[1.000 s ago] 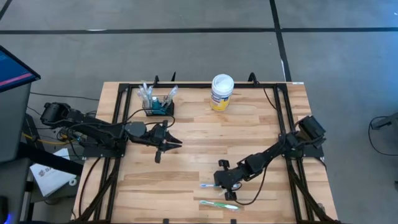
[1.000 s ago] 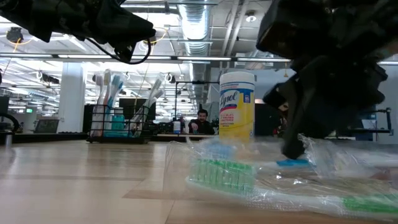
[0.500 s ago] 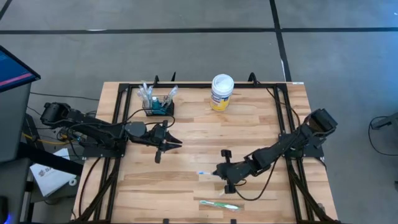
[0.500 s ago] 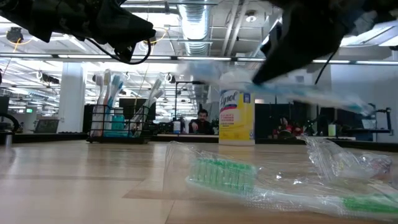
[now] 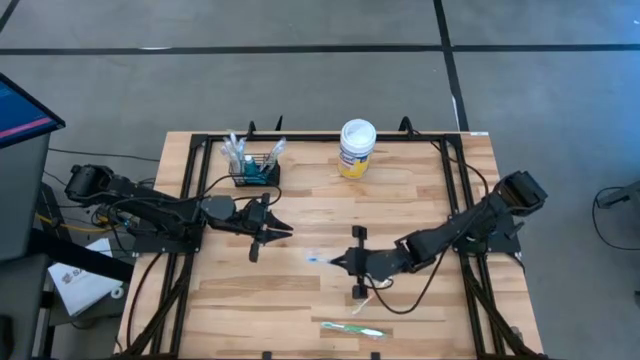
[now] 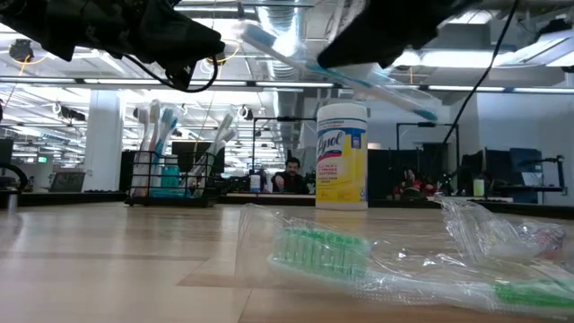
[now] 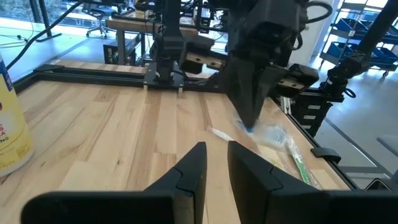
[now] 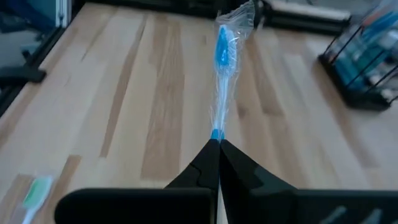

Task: Pick & Place toothbrushing station
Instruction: Put the blue toothbrush into the mesh organizer

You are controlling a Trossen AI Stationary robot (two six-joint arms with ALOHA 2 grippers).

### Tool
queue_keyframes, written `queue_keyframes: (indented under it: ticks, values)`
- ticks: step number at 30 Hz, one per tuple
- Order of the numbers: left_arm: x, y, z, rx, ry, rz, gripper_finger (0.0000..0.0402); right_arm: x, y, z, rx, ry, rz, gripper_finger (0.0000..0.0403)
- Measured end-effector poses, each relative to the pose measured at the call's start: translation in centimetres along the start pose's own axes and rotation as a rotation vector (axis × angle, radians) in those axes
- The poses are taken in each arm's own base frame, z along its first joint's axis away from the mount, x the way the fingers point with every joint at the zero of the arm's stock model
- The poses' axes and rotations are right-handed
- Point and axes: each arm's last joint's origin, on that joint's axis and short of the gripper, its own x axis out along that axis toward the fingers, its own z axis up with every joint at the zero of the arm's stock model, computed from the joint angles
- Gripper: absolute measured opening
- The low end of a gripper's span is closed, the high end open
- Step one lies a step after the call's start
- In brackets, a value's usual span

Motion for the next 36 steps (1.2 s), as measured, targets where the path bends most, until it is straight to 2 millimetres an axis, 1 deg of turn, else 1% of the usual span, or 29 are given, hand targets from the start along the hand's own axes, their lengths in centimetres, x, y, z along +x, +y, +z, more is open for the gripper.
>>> queue_keyframes:
  ticks: [6, 14, 22, 26, 33, 36]
  values:
    - [0.0, 0.0, 0.1, 0.000, -0.006, -0.001, 0.0058, 0.6, -1.2, 0.9, -0.007, -0.070, -0.029, 0.0000]
    - [0.0, 0.0, 0.3, 0.017, -0.034, -0.001, 0.0060, 0.9, -2.3, 2.1, -0.012, -0.171, -0.054, 0.0000]
    - [0.0, -0.1, 1.0, 0.056, -0.108, 0.009, 0.0087, 1.1, -3.7, 3.4, -0.018, -0.286, -0.095, 0.0000]
    - [-0.1, -0.1, 1.3, 0.066, -0.143, 0.008, 0.0101, 1.1, -4.3, 4.1, -0.019, -0.348, -0.089, 0.0000]
    - [-0.2, -0.2, 2.0, 0.097, -0.213, 0.009, 0.0121, 1.3, -5.8, 4.9, 0.000, -0.419, -0.109, 0.0000]
    - [0.1, -0.2, 2.0, 0.112, -0.235, 0.009, 0.0126, 1.5, -6.3, 5.0, 0.004, -0.431, -0.104, 0.0000]
